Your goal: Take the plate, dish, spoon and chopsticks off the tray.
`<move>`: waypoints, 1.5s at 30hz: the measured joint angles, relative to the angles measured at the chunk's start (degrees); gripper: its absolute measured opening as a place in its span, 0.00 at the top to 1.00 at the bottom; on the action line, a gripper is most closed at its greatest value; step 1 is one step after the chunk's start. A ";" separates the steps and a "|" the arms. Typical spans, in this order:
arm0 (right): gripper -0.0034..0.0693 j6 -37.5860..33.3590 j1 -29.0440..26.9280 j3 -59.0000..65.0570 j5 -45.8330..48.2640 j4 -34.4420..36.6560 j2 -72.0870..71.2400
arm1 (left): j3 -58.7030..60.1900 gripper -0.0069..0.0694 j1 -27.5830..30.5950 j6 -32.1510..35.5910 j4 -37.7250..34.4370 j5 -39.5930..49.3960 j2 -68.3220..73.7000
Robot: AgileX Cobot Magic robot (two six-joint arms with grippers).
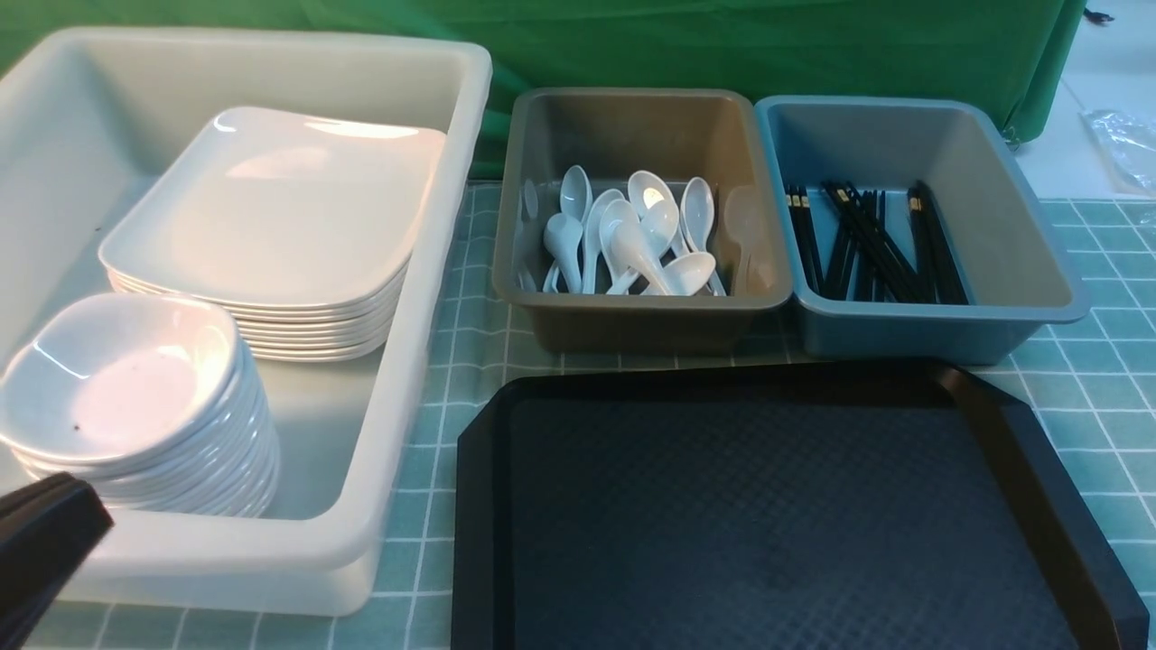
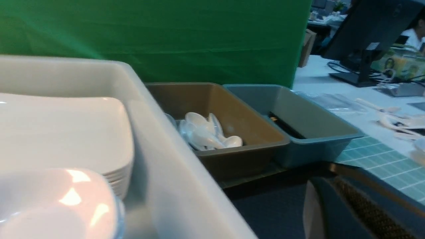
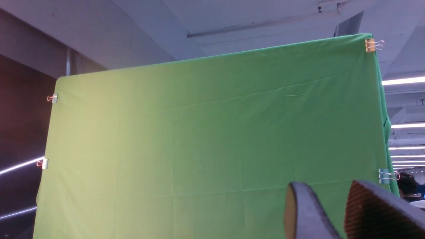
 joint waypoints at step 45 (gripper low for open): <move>0.62 0.00 0.00 0.00 0.82 0.00 0.00 | 21.98 0.89 17.25 -8.22 11.68 -8.99 -6.29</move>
